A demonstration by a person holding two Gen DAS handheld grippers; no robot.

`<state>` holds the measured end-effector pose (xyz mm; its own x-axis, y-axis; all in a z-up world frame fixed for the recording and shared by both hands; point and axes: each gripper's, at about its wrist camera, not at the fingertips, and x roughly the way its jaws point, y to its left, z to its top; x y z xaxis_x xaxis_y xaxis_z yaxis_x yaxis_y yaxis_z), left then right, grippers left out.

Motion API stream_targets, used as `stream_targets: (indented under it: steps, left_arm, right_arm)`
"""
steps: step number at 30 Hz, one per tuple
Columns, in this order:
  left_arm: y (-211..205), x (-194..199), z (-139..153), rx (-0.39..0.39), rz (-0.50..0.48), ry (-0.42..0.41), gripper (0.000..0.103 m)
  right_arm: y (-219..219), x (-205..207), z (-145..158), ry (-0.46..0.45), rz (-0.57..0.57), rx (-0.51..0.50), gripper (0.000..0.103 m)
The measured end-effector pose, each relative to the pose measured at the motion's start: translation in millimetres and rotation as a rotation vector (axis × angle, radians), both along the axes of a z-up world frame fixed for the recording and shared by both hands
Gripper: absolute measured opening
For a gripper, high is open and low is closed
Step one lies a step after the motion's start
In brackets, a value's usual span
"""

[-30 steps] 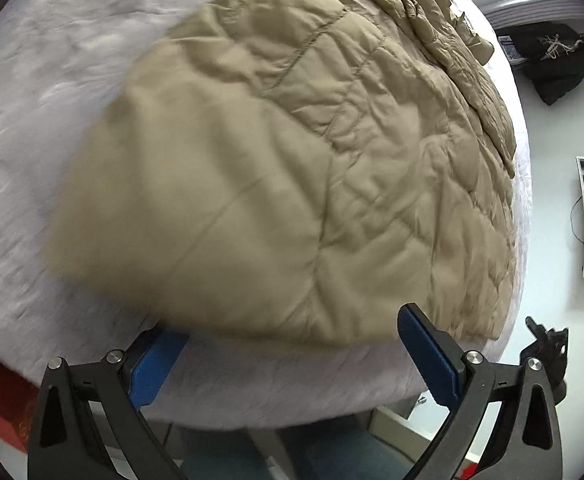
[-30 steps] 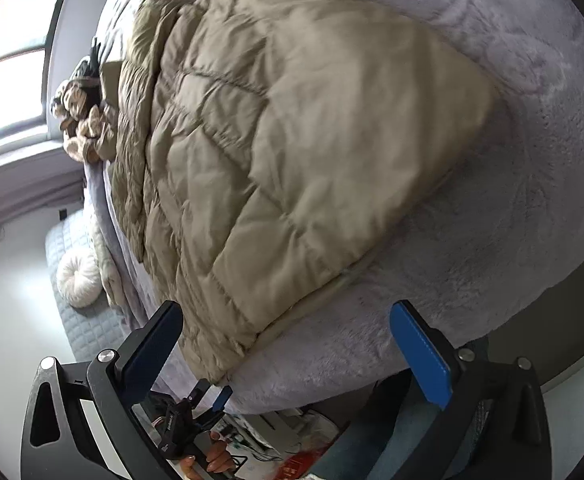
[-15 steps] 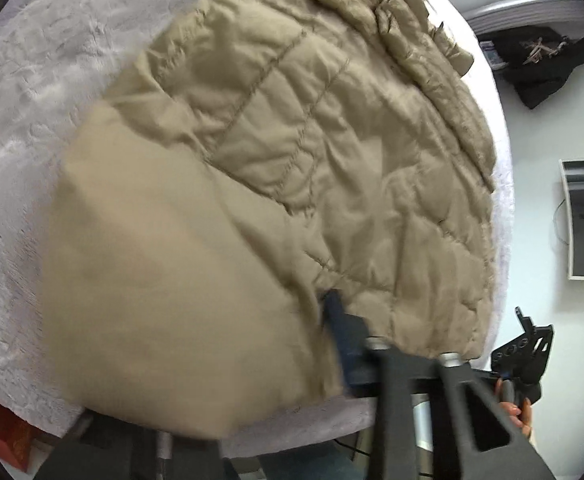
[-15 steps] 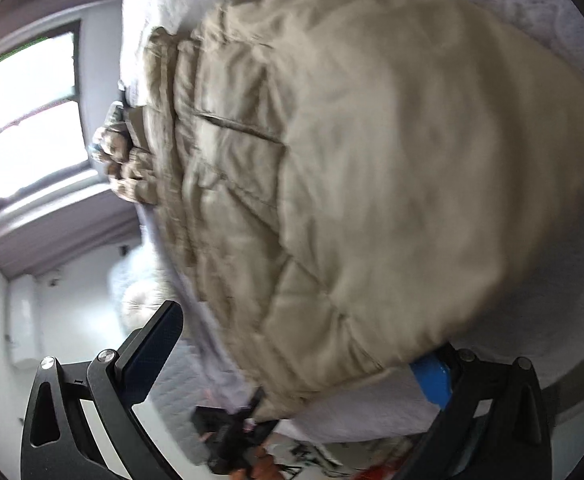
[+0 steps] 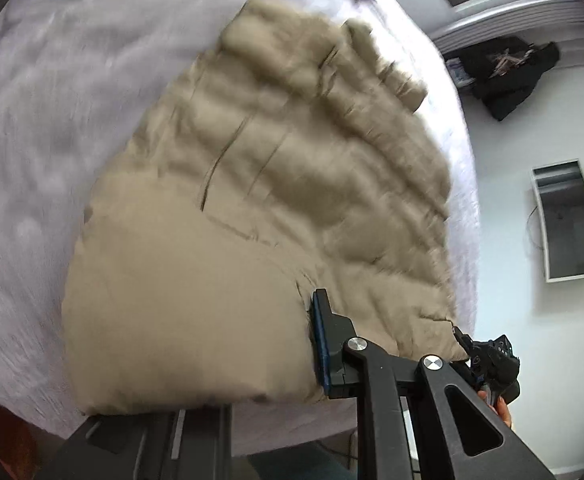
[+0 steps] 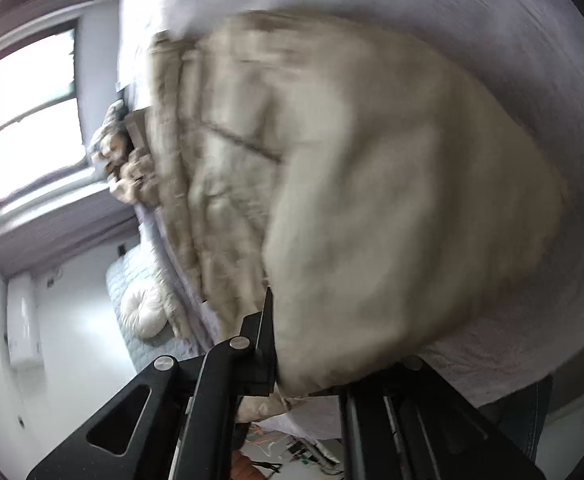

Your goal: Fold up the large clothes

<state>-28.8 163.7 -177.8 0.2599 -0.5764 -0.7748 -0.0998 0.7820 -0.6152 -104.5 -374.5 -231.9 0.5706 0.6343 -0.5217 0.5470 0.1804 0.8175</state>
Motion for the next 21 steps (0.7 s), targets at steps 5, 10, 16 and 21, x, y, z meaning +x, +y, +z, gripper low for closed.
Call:
stream_targets:
  steps: [5, 10, 16, 21]
  left_arm:
    - [-4.9, 50.2, 58.1, 0.045, 0.005, -0.117, 0.021]
    - [-20.3, 122.7, 98.8, 0.105, 0.034, -0.219, 0.021]
    - [-33.8, 209.6, 96.4, 0.207, 0.093, -0.246, 0.021]
    - [-32.9, 265.6, 58.4, 0.272, 0.132, -0.2, 0.021]
  right_arm:
    - [-12.6, 59.9, 60.5, -0.133, 0.14, -0.097, 0.008]
    - [-20.0, 155.9, 119.2, -0.267, 0.293, -0.226, 0.008]
    - [-20.4, 275.1, 134.9, -0.301, 0.399, -0.329, 0.008]
    - [-14.0, 350.7, 97.7, -0.215, 0.414, -0.373, 0.008]
